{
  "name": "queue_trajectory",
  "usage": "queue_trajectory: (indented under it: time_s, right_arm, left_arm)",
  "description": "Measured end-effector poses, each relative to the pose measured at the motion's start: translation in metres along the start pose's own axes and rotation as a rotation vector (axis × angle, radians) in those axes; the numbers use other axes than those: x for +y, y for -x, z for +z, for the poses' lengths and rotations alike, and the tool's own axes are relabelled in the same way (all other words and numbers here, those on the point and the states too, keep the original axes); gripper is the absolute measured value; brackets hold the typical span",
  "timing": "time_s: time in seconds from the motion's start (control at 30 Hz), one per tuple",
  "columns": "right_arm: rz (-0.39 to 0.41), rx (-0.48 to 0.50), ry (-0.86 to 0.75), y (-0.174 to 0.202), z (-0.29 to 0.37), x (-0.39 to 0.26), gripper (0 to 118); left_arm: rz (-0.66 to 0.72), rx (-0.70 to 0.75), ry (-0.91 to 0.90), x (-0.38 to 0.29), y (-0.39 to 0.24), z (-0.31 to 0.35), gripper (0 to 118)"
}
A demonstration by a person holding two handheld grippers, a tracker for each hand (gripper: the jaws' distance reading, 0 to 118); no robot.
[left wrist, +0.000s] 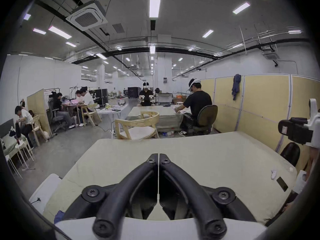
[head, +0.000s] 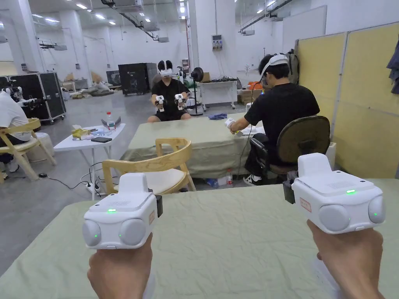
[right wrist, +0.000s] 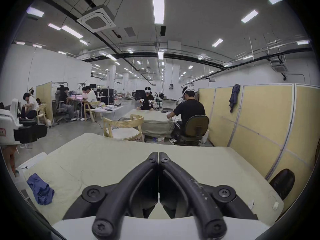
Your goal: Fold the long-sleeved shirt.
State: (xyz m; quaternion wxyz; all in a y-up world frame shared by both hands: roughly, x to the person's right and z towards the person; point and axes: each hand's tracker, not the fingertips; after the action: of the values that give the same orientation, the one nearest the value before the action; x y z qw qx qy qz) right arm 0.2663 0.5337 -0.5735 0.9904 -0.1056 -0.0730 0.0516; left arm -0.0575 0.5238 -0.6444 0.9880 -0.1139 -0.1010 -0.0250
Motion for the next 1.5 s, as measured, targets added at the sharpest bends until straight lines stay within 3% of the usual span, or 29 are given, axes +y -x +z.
queue_trajectory:
  time_s: [0.03,0.07,0.13,0.17,0.2,0.3,0.6,1.5]
  right_arm:
    - [0.005,0.004,-0.001,0.000,-0.001,0.001,8]
    - [0.004,0.013,-0.002,0.000,-0.002,0.001,23]
    - [-0.004,0.003,0.001,0.001,-0.006,0.002,83]
    - [-0.013,-0.003,0.016,0.000,-0.008,0.002,110]
    - [-0.005,0.023,-0.003,-0.001,-0.007,0.003,118]
    - [-0.023,-0.014,-0.008,-0.002,-0.002,0.002,118]
    - [-0.047,0.007,-0.032,-0.007,0.000,0.006,118]
    - [-0.058,-0.004,-0.028,-0.010,0.004,0.008,118]
  left_arm:
    - [0.001,0.030,-0.006,0.001,0.000,0.000,6]
    - [0.008,0.045,-0.002,0.001,0.001,0.000,20]
    - [0.026,0.064,0.031,0.002,0.005,-0.006,93]
    - [0.024,0.060,0.041,0.001,0.006,-0.008,116]
    - [0.017,0.049,0.005,0.001,0.007,-0.003,118]
    - [-0.006,0.078,-0.032,0.004,0.010,-0.001,117]
    - [0.034,0.012,-0.001,0.011,0.018,-0.001,118]
    - [0.041,0.003,0.026,0.009,0.024,0.000,118]
